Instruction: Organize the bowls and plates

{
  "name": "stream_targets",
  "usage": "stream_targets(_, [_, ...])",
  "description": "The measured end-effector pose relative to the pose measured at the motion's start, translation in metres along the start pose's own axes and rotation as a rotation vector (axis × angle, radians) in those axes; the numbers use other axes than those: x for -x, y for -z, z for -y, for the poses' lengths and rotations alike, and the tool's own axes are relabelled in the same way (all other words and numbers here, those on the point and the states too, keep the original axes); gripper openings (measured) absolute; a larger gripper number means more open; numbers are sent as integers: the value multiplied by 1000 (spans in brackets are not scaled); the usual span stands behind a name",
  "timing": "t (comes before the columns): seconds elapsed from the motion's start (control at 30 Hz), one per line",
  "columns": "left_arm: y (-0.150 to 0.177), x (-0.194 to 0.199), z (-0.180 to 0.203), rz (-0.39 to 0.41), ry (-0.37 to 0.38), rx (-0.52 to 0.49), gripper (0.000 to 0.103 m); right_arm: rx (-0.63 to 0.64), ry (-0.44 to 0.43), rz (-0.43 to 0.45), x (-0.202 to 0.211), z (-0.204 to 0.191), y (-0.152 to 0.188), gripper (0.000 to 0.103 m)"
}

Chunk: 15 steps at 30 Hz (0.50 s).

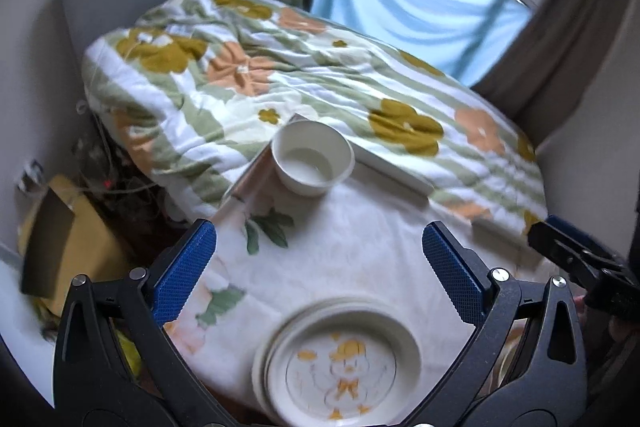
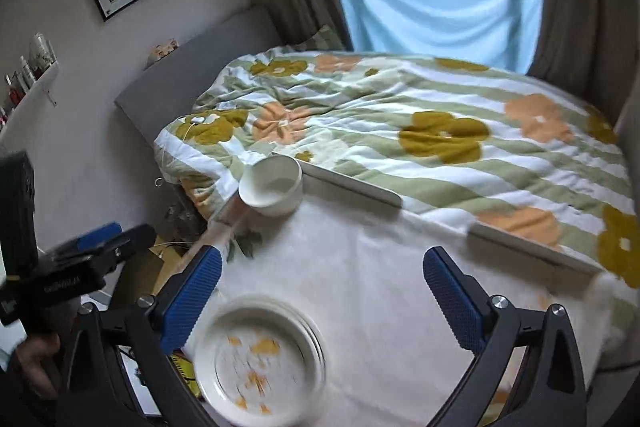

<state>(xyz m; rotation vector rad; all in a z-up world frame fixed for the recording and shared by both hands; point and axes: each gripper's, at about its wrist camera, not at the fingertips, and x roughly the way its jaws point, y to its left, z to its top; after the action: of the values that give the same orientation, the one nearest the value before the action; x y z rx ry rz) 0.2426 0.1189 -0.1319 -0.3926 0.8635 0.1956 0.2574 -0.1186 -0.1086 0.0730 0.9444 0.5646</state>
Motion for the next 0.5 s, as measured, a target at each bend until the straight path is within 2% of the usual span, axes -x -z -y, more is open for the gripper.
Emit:
stream_targets(0.07, [-12, -26, -13, -37, 14, 44, 93, -7, -35, -47, -35, -1, -19, 101])
stream_targets(0.13, [-20, -55, -21, -74, 18, 76, 78, -22, -57, -82, -62, -1, -31, 101])
stream_targets(0.23, [-28, -104, -32, -133, 30, 132, 64, -57, -104, -147, -114, 3, -43, 99])
stream_targets(0.3, [-29, -132, -39, -159, 30, 159, 58, -76, -133, -203, -151, 4, -47, 82])
stream_targets(0.5, [-33, -193, -48, -213, 18, 183, 42, -100, -180, -313, -235, 5, -51, 63])
